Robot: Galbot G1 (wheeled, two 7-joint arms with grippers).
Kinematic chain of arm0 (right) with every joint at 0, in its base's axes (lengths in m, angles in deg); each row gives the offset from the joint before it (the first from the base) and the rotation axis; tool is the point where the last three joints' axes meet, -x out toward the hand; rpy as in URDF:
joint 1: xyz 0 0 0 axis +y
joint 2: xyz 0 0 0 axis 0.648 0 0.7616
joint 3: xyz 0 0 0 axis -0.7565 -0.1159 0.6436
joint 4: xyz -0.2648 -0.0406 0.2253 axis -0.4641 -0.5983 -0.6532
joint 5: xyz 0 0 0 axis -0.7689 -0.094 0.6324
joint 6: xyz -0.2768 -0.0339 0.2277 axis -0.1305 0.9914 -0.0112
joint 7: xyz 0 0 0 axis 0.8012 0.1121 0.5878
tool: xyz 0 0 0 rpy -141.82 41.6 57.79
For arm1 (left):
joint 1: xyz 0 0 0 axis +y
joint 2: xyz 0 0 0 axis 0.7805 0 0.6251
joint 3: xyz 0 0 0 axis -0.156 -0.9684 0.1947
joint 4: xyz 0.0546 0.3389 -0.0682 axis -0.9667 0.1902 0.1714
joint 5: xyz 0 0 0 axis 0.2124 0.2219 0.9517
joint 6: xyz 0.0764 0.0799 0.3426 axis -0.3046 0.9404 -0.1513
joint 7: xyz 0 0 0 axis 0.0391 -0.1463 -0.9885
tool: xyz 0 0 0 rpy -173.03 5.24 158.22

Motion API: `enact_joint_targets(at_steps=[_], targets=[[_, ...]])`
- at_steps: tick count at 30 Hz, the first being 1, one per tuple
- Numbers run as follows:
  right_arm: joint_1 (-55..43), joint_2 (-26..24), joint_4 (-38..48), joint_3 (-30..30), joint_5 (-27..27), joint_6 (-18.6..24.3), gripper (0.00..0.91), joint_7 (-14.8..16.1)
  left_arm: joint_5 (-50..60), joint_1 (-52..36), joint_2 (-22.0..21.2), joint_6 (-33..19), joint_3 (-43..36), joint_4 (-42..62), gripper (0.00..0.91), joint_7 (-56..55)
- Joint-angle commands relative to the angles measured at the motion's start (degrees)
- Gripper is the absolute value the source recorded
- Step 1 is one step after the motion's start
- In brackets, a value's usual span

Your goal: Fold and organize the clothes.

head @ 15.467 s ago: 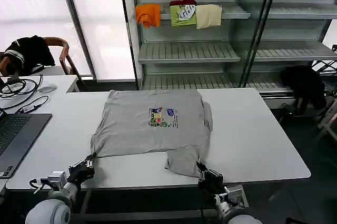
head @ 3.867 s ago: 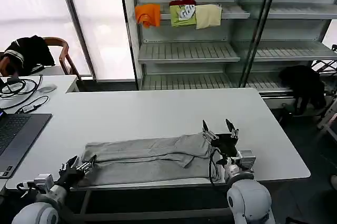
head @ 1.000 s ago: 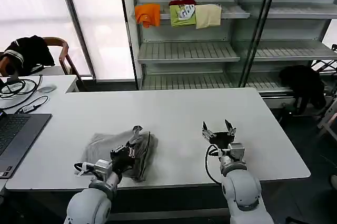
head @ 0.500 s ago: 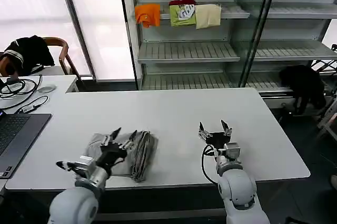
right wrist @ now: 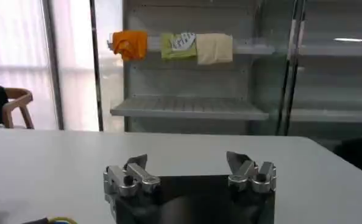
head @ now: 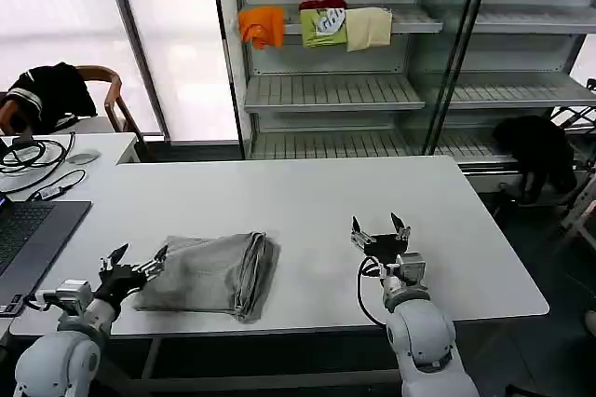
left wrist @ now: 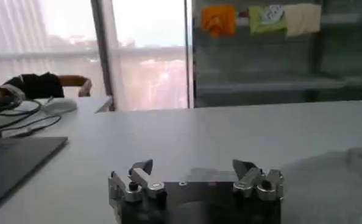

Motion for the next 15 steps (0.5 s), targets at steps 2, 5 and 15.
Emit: enact_joint_targets(at_steps=[2,5,15], targets=[[-0.4,-0.8,0.2,-0.1,1.6,-0.3,0.907,0.9,-0.9,0.3,0.9,-0.9,1.8,6.8,0.786,2.1],[-0.9,-0.9,1.2,-0.4,1.8,-0.2,0.907,1.2,-0.8,0.3,0.3,-1.0,1.0,7.0,0.776,2.1],[-1.5,-0.3,2.1,-0.8,1.7,-0.3,0.907,1.0,-0.3,0.2,-0.7,-0.9,-0.1,6.8,0.071,2.8]])
